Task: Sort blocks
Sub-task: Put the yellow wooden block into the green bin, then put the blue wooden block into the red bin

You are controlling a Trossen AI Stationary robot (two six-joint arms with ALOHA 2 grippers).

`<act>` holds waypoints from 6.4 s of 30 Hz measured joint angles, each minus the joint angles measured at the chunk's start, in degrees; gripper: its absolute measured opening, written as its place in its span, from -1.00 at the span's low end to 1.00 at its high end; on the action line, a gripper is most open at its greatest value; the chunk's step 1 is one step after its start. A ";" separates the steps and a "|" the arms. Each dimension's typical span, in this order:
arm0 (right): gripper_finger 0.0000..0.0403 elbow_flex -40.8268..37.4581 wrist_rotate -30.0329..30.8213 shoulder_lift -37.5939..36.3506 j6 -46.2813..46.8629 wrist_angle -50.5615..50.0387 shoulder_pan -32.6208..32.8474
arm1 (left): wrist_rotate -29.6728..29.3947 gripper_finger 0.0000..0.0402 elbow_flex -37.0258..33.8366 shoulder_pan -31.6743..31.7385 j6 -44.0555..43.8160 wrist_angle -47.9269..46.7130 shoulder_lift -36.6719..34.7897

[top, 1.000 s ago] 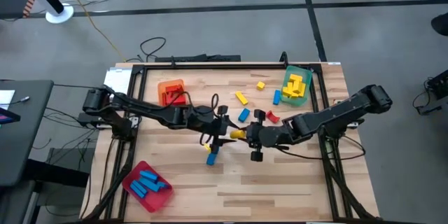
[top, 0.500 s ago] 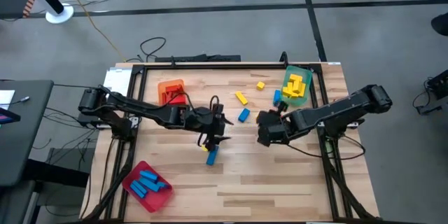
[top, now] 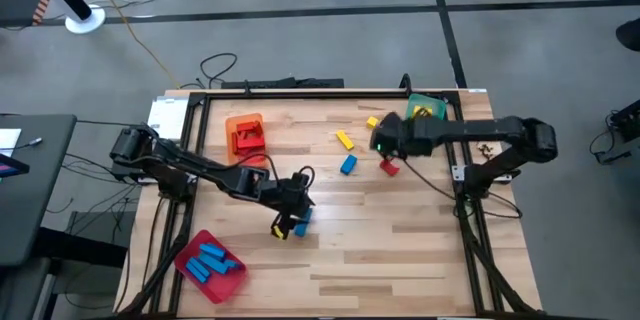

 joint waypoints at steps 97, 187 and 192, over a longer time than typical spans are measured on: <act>0.31 -0.26 -13.41 -0.04 -14.71 2.68 -27.23 | -19.78 0.12 -2.30 -6.78 -39.60 -2.54 12.42; 0.31 -0.26 -18.96 -0.07 -10.03 32.91 13.58 | -4.20 -0.40 -1.41 -13.33 -28.52 -39.02 -28.55; 0.31 -0.26 -19.98 -0.07 -12.73 42.59 18.43 | -2.25 -0.40 -1.41 -19.03 -34.56 -45.15 -30.34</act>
